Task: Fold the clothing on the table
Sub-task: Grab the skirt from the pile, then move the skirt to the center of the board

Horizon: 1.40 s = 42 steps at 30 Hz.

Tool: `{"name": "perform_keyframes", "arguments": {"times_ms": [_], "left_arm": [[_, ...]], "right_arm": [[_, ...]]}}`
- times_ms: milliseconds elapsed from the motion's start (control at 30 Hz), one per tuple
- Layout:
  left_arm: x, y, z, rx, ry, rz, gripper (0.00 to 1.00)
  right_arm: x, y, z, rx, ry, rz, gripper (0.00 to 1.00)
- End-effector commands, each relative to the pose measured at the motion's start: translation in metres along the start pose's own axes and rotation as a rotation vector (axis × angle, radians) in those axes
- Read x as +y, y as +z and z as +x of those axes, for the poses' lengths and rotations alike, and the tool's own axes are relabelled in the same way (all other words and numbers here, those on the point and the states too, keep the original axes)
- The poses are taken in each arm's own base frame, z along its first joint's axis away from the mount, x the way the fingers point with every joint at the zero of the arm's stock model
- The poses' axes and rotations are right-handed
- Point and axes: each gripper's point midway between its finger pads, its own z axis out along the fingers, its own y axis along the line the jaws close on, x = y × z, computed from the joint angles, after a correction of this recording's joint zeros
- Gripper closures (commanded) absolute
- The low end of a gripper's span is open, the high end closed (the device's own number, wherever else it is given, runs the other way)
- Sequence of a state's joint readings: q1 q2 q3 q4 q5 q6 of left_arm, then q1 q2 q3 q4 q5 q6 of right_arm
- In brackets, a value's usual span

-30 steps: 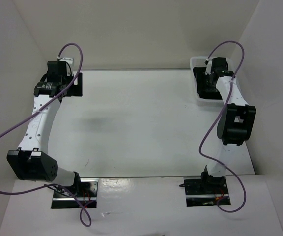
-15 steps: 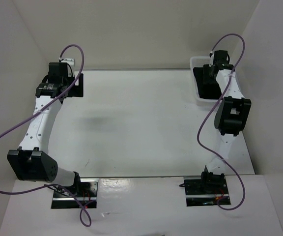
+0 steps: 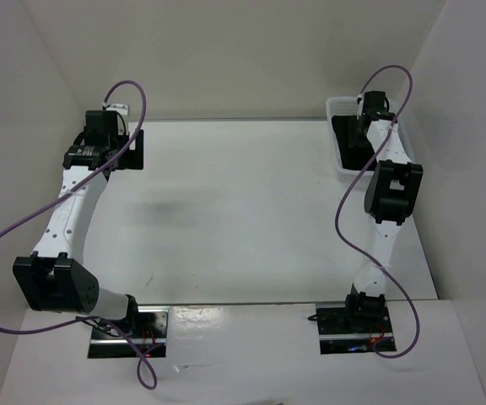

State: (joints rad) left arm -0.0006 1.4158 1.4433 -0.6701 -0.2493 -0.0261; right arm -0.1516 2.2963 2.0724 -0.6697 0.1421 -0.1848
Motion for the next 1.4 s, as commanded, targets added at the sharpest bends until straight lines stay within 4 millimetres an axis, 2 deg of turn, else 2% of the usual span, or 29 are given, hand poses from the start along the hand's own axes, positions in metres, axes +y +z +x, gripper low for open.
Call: {"name": "perform_keyframes", "arguments": {"times_ms": [0,133,233,367,400,467,500,633,733,800,833,900,1000,1033,1067,1100,1133,1167,1233,1267,1300,1333,1367], "left_arm": [[0.009,-0.005,-0.009,-0.048,-0.005,-0.022,0.00],[0.009,-0.002,-0.008,-0.039,-0.003,-0.022,0.00],[0.009,-0.004,-0.011,-0.048,-0.005,-0.022,0.00],[0.009,-0.004,-0.011,-0.048,-0.005,-0.022,0.00],[0.009,-0.004,-0.011,-0.048,-0.005,-0.022,0.00],[0.009,-0.004,-0.011,-0.048,-0.005,-0.022,0.00],[0.009,-0.004,-0.011,-0.048,-0.005,-0.022,0.00],[0.007,-0.002,-0.008,-0.039,-0.003,-0.013,0.00],[0.008,-0.005,-0.007,-0.039,-0.003,-0.013,0.00],[0.008,-0.007,-0.011,-0.048,-0.005,-0.013,0.00],[0.009,-0.010,-0.012,-0.057,0.002,-0.014,0.00],[0.010,-0.013,-0.014,-0.066,0.001,-0.015,0.00],[0.013,-0.023,-0.019,-0.088,-0.004,-0.016,0.00],[0.013,-0.023,-0.019,-0.088,-0.004,-0.016,0.00],[0.014,-0.032,-0.020,-0.103,-0.008,-0.017,0.00],[0.016,-0.036,-0.022,-0.114,-0.001,-0.018,0.00],[0.018,-0.044,-0.023,-0.127,-0.004,-0.019,0.00],[0.019,-0.049,-0.025,-0.141,-0.006,-0.020,0.00],[0.023,-0.062,-0.023,-0.158,0.000,-0.031,0.00],[0.033,-0.067,-0.021,-0.161,-0.016,-0.051,0.00],[0.036,-0.066,-0.012,-0.146,-0.020,-0.060,0.00],[0.036,-0.073,-0.011,-0.165,-0.028,-0.040,0.00],[0.039,-0.075,-0.007,-0.164,-0.035,-0.039,0.00]], "right_arm": [[-0.012,-0.005,-0.013,-0.027,0.002,0.017,0.41],[-0.008,-0.001,-0.008,-0.012,-0.001,-0.004,0.45],[-0.007,-0.002,-0.012,-0.023,0.001,-0.012,0.51],[-0.004,-0.002,-0.012,-0.026,-0.009,-0.031,0.70],[-0.003,-0.003,-0.010,-0.016,-0.010,-0.033,0.80],[0.001,0.001,-0.007,-0.010,-0.011,-0.053,0.88],[0.002,0.002,-0.001,0.008,-0.013,-0.056,0.98],[0.003,-0.002,-0.005,-0.003,-0.021,-0.065,1.00],[-0.004,-0.030,-0.030,-0.072,-0.015,-0.062,1.00],[-0.007,-0.060,-0.052,-0.134,-0.010,-0.073,1.00],[-0.009,-0.090,-0.072,-0.203,0.001,-0.096,1.00],[-0.014,-0.136,-0.104,-0.319,0.004,-0.112,1.00],[-0.016,-0.253,-0.151,-0.542,0.005,-0.186,1.00],[-0.014,-0.272,-0.154,-0.574,-0.004,-0.214,1.00],[-0.005,-0.322,-0.162,-0.672,-0.031,-0.260,1.00],[0.008,-0.332,-0.156,-0.679,-0.071,-0.301,1.00],[0.027,-0.353,-0.153,-0.713,-0.117,-0.372,1.00],[0.054,-0.391,-0.142,-0.766,-0.186,-0.518,1.00],[0.087,-0.428,-0.124,-0.812,-0.271,-0.687,1.00],[0.116,-0.440,-0.109,-0.805,-0.319,-0.805,1.00],[0.134,-0.477,-0.091,-0.845,-0.384,-0.942,1.00],[0.146,-0.492,-0.081,-0.854,-0.426,-1.016,1.00],[0.154,-0.491,-0.072,-0.830,-0.440,-1.089,0.97]]}}
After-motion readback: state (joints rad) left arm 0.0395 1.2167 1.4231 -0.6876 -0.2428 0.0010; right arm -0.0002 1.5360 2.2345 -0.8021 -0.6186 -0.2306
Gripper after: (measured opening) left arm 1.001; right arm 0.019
